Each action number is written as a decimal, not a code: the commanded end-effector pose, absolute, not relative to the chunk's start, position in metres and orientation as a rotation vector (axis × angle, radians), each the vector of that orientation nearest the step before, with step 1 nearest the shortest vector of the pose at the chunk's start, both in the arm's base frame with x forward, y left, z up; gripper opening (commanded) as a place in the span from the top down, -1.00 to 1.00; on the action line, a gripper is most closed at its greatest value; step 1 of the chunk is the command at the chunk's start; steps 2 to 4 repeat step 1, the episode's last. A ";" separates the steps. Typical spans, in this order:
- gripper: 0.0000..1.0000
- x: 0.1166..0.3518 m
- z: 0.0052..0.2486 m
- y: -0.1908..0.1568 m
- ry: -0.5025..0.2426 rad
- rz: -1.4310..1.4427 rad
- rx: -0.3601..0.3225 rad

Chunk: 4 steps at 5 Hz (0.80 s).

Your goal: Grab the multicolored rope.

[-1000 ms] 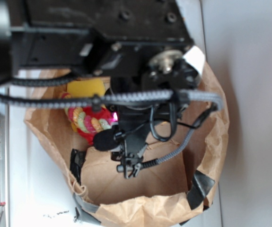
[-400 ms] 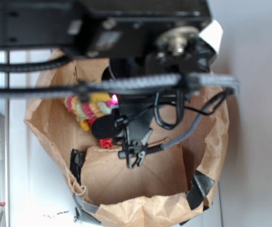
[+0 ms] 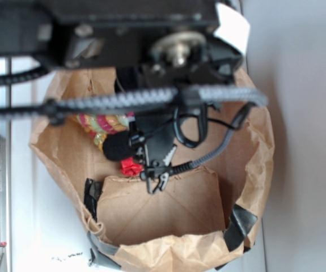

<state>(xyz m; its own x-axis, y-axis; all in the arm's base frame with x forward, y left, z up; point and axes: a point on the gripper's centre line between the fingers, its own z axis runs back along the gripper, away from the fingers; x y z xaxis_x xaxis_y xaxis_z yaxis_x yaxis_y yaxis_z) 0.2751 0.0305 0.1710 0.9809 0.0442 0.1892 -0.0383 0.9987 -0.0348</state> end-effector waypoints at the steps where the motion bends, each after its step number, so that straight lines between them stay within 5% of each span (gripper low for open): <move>1: 1.00 0.278 0.187 0.031 -0.258 0.030 -0.018; 4: 1.00 0.278 0.187 0.031 -0.258 0.030 -0.018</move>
